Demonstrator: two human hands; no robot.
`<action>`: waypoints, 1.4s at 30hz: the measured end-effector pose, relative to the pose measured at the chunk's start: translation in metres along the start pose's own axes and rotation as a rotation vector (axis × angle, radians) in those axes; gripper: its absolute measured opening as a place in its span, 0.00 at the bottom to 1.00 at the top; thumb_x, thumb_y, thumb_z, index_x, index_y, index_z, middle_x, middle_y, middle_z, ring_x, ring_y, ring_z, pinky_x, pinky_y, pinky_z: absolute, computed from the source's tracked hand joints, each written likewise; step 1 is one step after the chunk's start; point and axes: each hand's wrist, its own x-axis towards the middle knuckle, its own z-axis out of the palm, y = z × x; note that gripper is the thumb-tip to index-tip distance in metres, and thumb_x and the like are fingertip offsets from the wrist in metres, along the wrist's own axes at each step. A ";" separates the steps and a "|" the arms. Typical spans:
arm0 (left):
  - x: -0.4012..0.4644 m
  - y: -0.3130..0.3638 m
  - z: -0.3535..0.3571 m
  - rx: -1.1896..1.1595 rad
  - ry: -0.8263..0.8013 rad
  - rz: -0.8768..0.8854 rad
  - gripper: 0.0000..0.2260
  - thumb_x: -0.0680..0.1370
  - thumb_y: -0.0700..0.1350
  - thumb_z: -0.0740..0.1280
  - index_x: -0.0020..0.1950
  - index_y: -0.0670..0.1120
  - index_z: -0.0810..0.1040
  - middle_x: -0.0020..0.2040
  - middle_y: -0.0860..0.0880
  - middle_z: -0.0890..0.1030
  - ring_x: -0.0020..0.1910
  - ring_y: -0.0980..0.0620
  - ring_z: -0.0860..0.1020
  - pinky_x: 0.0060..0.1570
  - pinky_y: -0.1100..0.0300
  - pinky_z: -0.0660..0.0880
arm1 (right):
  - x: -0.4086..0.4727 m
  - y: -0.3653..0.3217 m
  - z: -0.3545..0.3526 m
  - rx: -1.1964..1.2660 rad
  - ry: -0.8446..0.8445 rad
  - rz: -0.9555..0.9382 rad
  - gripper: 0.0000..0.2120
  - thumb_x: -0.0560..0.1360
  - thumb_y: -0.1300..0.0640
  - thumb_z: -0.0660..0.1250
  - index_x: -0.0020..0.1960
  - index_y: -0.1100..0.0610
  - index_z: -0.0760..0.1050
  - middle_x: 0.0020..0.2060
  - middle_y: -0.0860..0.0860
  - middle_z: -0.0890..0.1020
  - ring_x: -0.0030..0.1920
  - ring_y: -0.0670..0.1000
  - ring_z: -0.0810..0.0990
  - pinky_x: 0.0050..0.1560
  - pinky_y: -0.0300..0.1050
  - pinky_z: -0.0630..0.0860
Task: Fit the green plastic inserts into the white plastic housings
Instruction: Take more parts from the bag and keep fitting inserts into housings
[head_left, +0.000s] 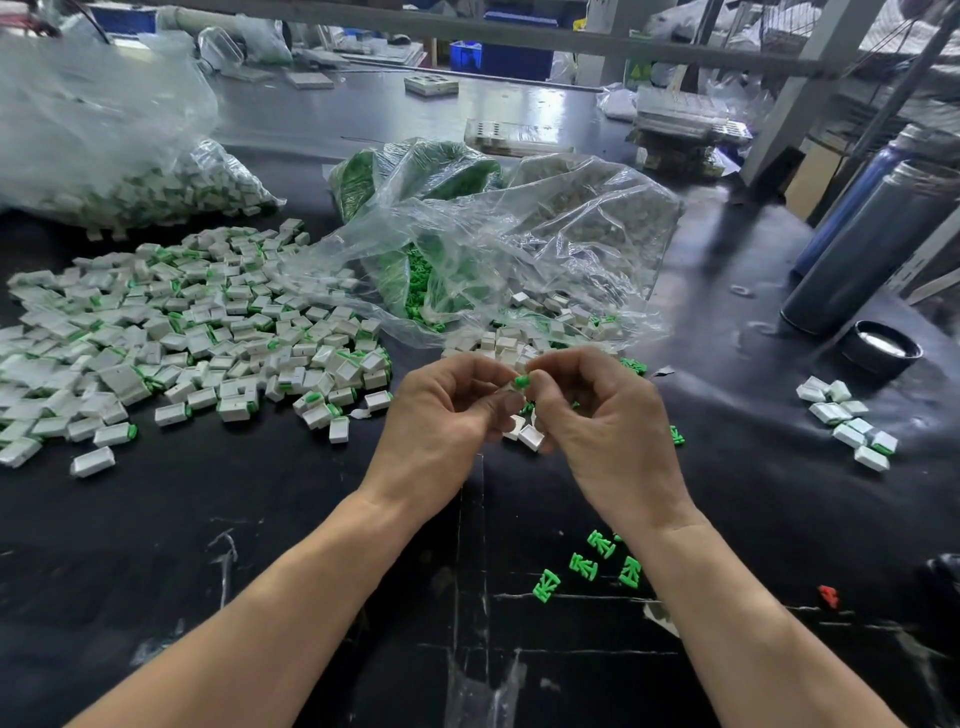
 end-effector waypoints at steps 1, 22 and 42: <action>-0.001 0.000 0.000 0.005 0.003 0.000 0.03 0.77 0.34 0.73 0.48 0.41 0.84 0.38 0.46 0.84 0.37 0.53 0.81 0.41 0.63 0.79 | 0.000 0.000 0.000 -0.018 -0.010 -0.013 0.08 0.78 0.60 0.73 0.47 0.48 0.84 0.39 0.49 0.85 0.37 0.53 0.83 0.40 0.53 0.83; 0.000 -0.007 -0.002 0.104 0.028 -0.029 0.07 0.77 0.35 0.74 0.43 0.46 0.82 0.40 0.42 0.84 0.40 0.49 0.83 0.48 0.49 0.84 | 0.000 0.006 -0.001 -0.063 -0.090 0.129 0.06 0.78 0.58 0.75 0.47 0.47 0.85 0.36 0.42 0.84 0.36 0.44 0.82 0.36 0.43 0.79; 0.000 -0.004 -0.007 0.426 0.032 0.113 0.13 0.75 0.35 0.74 0.46 0.55 0.82 0.37 0.57 0.86 0.39 0.57 0.85 0.46 0.48 0.84 | -0.005 -0.003 0.002 -0.206 -0.055 0.065 0.08 0.76 0.63 0.75 0.42 0.51 0.87 0.27 0.36 0.79 0.30 0.41 0.78 0.37 0.40 0.73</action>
